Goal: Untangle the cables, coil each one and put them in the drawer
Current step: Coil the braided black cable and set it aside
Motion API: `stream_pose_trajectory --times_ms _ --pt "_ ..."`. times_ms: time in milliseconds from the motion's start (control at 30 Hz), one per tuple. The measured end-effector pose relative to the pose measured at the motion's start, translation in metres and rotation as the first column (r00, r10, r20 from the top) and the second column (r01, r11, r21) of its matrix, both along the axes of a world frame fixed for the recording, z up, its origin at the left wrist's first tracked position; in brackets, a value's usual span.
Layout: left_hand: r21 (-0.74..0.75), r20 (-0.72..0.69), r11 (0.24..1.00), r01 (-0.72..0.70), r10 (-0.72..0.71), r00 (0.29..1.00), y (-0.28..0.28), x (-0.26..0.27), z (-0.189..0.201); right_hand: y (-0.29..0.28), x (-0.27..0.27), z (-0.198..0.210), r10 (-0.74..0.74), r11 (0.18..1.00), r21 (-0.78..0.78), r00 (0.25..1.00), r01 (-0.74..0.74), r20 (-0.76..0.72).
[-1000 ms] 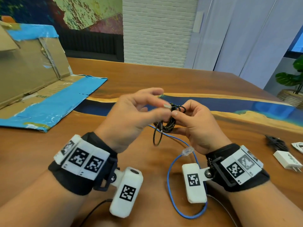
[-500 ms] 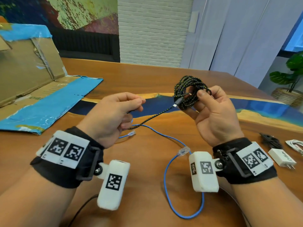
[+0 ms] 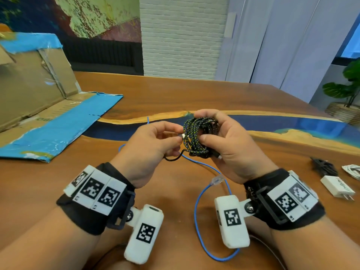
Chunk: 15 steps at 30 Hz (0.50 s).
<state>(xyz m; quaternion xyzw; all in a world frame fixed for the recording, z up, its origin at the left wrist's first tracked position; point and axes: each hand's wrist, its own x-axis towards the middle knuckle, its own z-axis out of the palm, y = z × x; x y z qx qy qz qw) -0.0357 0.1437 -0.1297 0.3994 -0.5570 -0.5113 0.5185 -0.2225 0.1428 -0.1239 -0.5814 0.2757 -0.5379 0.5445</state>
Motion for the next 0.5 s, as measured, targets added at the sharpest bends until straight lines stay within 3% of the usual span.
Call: stream_pose_trajectory --times_ms 133,333,500 --pt "0.038 -0.059 0.998 0.040 -0.038 0.998 0.002 0.000 0.004 -0.003 0.003 -0.001 -0.064 0.998 -0.018 0.993 0.062 -0.103" --pt "0.090 -0.168 0.981 0.171 -0.155 0.974 0.009 -0.004 0.007 -0.001 0.003 -0.001 -0.036 0.999 0.006 0.985 0.037 -0.169" --pt "0.085 -0.146 0.990 0.114 -0.101 0.984 0.008 0.000 0.008 0.002 0.005 0.001 -0.026 0.999 0.028 0.979 0.033 -0.203"
